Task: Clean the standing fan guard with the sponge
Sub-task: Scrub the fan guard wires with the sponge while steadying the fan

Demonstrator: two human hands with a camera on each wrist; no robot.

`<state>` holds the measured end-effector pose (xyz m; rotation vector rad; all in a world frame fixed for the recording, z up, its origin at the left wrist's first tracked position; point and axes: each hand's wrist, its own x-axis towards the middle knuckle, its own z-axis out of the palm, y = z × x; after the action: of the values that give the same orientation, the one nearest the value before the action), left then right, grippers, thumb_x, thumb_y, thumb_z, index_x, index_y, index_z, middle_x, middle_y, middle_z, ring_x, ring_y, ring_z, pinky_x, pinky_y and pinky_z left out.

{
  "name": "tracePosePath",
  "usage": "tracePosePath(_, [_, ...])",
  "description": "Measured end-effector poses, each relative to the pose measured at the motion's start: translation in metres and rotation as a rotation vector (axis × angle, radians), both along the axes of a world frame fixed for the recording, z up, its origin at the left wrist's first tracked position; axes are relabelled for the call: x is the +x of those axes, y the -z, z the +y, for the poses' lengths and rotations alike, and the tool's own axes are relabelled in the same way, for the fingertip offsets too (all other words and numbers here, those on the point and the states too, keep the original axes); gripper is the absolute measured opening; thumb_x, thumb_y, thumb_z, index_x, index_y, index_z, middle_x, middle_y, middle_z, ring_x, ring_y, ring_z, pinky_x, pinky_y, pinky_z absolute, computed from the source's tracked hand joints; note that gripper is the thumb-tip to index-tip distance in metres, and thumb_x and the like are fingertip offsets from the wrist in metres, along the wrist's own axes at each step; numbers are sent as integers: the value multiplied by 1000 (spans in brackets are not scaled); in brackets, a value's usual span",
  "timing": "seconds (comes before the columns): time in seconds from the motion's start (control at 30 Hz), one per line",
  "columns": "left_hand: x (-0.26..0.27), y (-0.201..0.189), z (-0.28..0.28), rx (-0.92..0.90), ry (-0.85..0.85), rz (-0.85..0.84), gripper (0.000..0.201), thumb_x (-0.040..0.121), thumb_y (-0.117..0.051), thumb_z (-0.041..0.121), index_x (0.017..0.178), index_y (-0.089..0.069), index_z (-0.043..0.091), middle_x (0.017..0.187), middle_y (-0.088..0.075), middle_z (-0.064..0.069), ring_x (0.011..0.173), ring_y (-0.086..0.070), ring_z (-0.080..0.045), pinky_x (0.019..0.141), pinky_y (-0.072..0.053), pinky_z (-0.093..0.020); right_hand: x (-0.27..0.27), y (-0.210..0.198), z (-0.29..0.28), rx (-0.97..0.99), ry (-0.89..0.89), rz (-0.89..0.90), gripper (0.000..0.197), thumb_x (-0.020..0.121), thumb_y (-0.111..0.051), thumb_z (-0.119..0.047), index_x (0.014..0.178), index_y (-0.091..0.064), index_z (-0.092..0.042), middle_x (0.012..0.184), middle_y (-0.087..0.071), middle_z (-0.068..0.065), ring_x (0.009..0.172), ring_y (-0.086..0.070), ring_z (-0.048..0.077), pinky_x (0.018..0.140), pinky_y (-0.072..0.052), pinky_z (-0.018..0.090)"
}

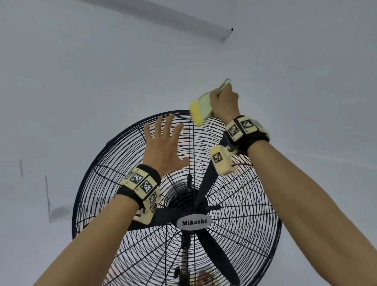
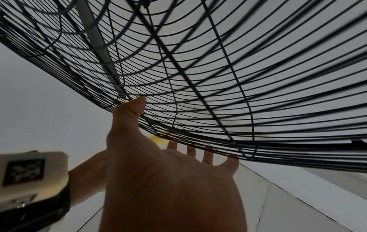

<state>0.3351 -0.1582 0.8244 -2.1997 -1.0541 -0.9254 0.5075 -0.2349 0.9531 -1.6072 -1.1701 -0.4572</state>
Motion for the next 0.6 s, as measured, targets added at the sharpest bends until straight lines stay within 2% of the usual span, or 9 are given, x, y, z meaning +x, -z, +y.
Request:
tracePosePath(0.13, [-1, 0, 1, 7, 18, 9, 107, 78, -60, 77, 162, -14, 28, 173, -1, -9, 158, -1, -39, 124, -9, -69, 33, 1, -17, -67, 235, 41, 47, 107, -46, -14, 147, -31, 7, 148, -45, 25, 135, -47, 38, 103, -41, 38])
tracePosePath(0.2, [-1, -1, 1, 6, 12, 18, 107, 79, -57, 78, 162, -11, 29, 173, 2, -8, 158, 1, -39, 124, -6, -69, 43, 0, -24, -93, 320, -16, 44, 105, -49, -9, 144, -35, 4, 146, -45, 25, 135, -47, 40, 104, -42, 43])
tracePosePath(0.27, [-3, -2, 1, -8, 9, 29, 105, 81, -56, 77, 163, -10, 30, 173, 4, -7, 159, 3, -38, 124, -5, -69, 39, -2, -24, -58, 276, -48, 40, 106, -46, -12, 141, -38, 5, 142, -47, 30, 130, -50, 43, 100, -44, 45])
tracePosePath(0.4, [-7, -4, 1, -37, 38, 28, 102, 84, -60, 72, 163, -11, 32, 174, 5, -5, 159, 3, -37, 125, -5, -67, 12, -16, -9, 86, 40, 21, 46, 109, -43, -28, 137, -43, 9, 134, -58, 29, 124, -56, 42, 91, -44, 38])
tracePosePath(0.5, [-7, -4, 2, -38, 49, 23, 101, 84, -61, 71, 163, -12, 32, 174, 3, -5, 159, 3, -37, 125, -6, -67, -6, -14, 6, 62, -35, 17, 48, 110, -43, -31, 138, -42, 8, 132, -60, 27, 121, -58, 41, 86, -42, 36])
tracePosePath(0.57, [-8, -5, 3, -40, 46, 22, 100, 85, -61, 71, 163, -11, 33, 174, 4, -6, 159, 3, -37, 125, -7, -67, -13, -13, 10, 23, -30, -25, 45, 110, -41, -28, 138, -40, 7, 132, -58, 29, 119, -57, 42, 75, -36, 28])
tracePosePath(0.6, [-8, -5, 4, -38, 43, 24, 100, 85, -60, 72, 163, -10, 33, 174, 4, -6, 159, 2, -36, 125, -8, -67, -13, -15, 9, -8, -22, -38, 43, 110, -42, -27, 136, -41, 7, 132, -58, 29, 119, -58, 42, 75, -37, 27])
